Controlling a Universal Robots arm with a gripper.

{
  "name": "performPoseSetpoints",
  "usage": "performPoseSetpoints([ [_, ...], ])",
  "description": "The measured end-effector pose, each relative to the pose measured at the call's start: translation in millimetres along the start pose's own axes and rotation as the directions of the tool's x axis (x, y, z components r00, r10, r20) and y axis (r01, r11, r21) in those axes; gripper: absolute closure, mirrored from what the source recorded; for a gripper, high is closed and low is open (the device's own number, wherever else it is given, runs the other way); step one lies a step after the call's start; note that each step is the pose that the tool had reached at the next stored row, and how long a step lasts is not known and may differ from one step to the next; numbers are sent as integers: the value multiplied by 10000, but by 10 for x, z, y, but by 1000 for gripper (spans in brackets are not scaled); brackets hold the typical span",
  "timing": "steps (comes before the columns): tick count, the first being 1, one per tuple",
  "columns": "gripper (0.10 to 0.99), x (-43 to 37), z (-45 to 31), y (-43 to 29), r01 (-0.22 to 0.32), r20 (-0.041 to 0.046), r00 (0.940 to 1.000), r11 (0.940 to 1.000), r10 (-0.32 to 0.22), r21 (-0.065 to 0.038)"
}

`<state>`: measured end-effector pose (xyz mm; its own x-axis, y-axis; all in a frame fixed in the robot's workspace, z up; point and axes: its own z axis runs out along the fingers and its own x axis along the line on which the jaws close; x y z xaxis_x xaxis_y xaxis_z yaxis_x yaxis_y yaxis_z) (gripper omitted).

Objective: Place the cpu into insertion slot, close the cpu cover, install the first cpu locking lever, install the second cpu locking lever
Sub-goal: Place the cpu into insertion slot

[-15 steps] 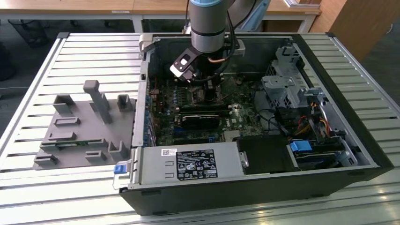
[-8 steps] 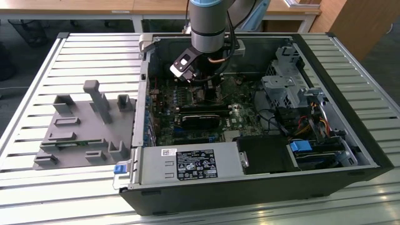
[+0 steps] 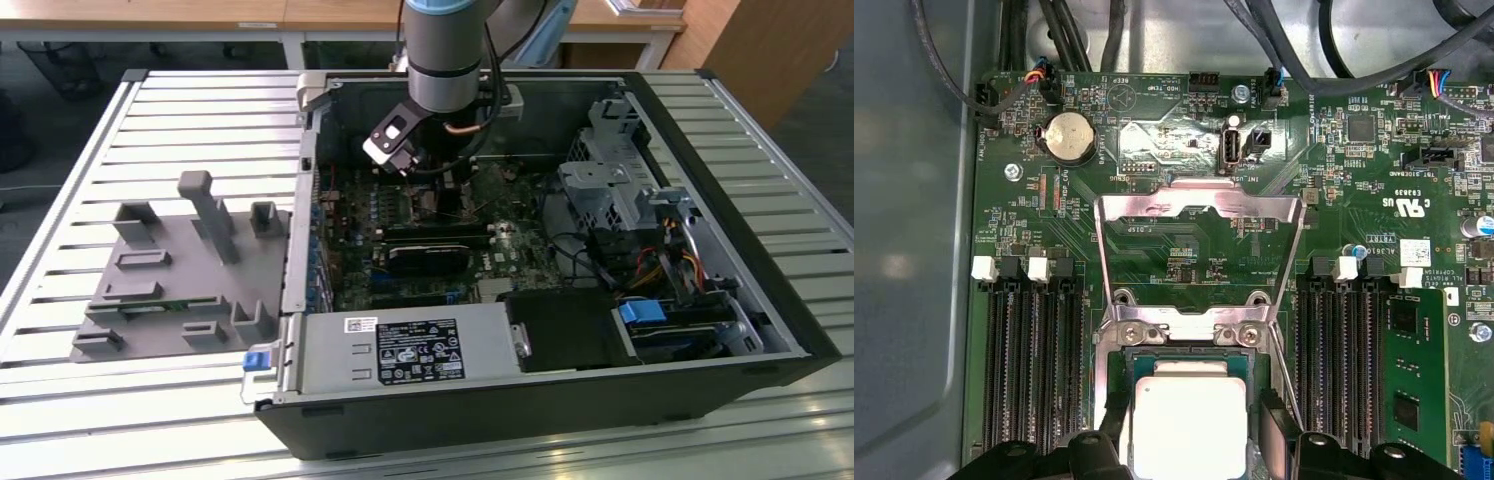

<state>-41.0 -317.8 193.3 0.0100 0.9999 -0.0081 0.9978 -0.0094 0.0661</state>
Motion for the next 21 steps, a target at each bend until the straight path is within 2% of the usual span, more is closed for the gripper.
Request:
performPoseSetpoints([
  [14, 486, -1, -101, 7, 0, 1, 10000, 10000, 0, 7],
  [16, 608, -1, -114, 7, 0, 2, 10000, 10000, 0, 10],
  [17, 608, -1, -116, 8, 0, 1, 10000, 10000, 0, 11],
  [19, 725, -1, -122, 8, 0, 1, 10000, 10000, 0, 15],
  [20, 725, -1, -124, 8, 0, 0, 10000, 10000, 0, 16],
  [21, 784, -1, -127, 8, 0, 1, 10000, 10000, 0, 17],
])
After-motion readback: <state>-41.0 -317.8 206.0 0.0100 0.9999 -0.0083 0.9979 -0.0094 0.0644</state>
